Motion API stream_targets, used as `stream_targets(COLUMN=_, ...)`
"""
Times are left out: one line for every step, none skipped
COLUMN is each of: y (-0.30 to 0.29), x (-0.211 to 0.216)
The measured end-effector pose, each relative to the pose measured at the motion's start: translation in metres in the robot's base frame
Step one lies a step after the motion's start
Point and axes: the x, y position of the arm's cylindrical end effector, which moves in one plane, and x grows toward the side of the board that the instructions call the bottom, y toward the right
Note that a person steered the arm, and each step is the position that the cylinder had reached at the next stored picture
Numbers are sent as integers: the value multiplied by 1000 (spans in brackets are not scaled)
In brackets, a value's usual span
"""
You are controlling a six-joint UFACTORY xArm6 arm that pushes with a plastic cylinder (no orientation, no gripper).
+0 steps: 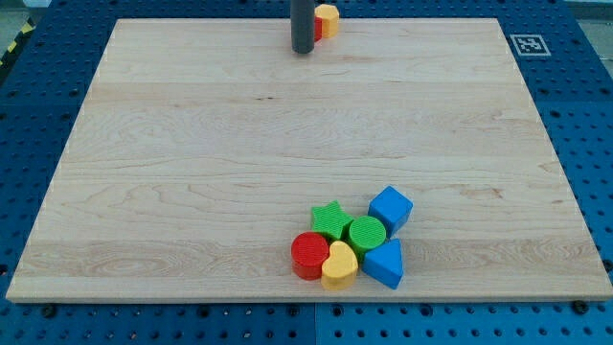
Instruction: Move red star and yellow hexagon towards top left corner of the board
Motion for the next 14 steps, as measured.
stream_targets(y=0, x=3)
stream_targets(y=0, x=23)
stream_targets(y=36, x=42)
stream_targets(y=116, x=42)
stream_targets(y=166, x=1)
stream_targets(y=155, x=-53)
stream_targets(y=135, x=-66)
stream_targets(y=62, x=-66)
stream_targets(y=-24, x=-65)
stream_targets(y=-72, x=-56)
stream_targets(y=-77, x=-51)
stream_targets(y=-49, x=-65)
stream_targets(y=-54, x=-64)
stream_targets(y=-118, x=-65)
